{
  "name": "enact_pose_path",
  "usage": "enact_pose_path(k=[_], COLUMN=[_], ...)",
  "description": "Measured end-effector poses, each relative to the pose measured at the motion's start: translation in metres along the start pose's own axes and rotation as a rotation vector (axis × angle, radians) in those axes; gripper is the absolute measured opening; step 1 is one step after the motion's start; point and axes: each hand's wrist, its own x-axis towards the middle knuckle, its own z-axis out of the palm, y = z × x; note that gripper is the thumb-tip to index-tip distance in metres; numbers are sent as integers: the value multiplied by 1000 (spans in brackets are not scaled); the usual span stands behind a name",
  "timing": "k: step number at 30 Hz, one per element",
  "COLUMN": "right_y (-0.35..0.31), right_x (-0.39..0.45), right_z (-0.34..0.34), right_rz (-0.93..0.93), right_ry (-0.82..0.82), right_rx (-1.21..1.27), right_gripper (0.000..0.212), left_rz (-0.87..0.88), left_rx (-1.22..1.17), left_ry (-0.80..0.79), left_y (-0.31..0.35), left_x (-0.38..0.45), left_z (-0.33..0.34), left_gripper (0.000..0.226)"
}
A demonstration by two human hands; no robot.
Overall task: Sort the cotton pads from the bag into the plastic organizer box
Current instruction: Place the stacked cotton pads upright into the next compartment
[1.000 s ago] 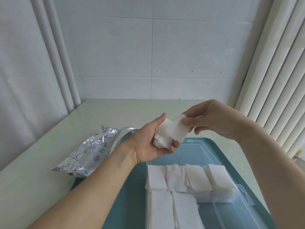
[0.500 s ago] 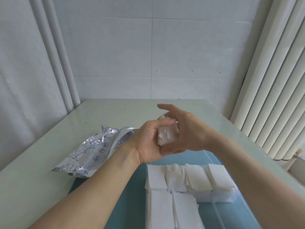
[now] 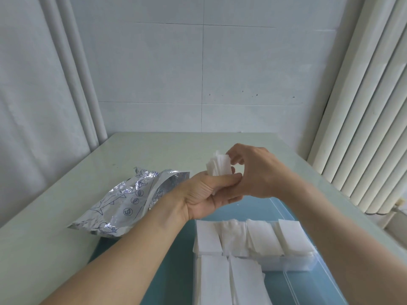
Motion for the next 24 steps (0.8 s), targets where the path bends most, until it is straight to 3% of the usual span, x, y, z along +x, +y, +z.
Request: enact_pose_path(k=[2, 6, 11, 16, 21, 24], right_y=[2, -2, -1, -5, -4, -2], right_x=[0, 1, 1, -2, 2, 2], right_z=[2, 6, 4, 5, 5, 4], right_rz=[-11, -105, -174, -134, -109, -72], right_ry=[-60, -39, 27, -34, 84, 33], right_rx=[-1, 64, 118, 17, 4, -95], right_gripper=[86, 113, 76, 98, 65, 99], left_rz=[12, -26, 4, 39, 33, 35], left_rx=[39, 17, 0, 6, 3, -18], left_ry=[16, -90, -136, 14, -21, 19], left_y=[1, 6, 7, 7, 8, 7], left_x=[0, -3, -2, 0, -2, -1], left_z=[2, 3, -2, 3, 1, 2], left_gripper=[20, 29, 30, 21, 9, 6])
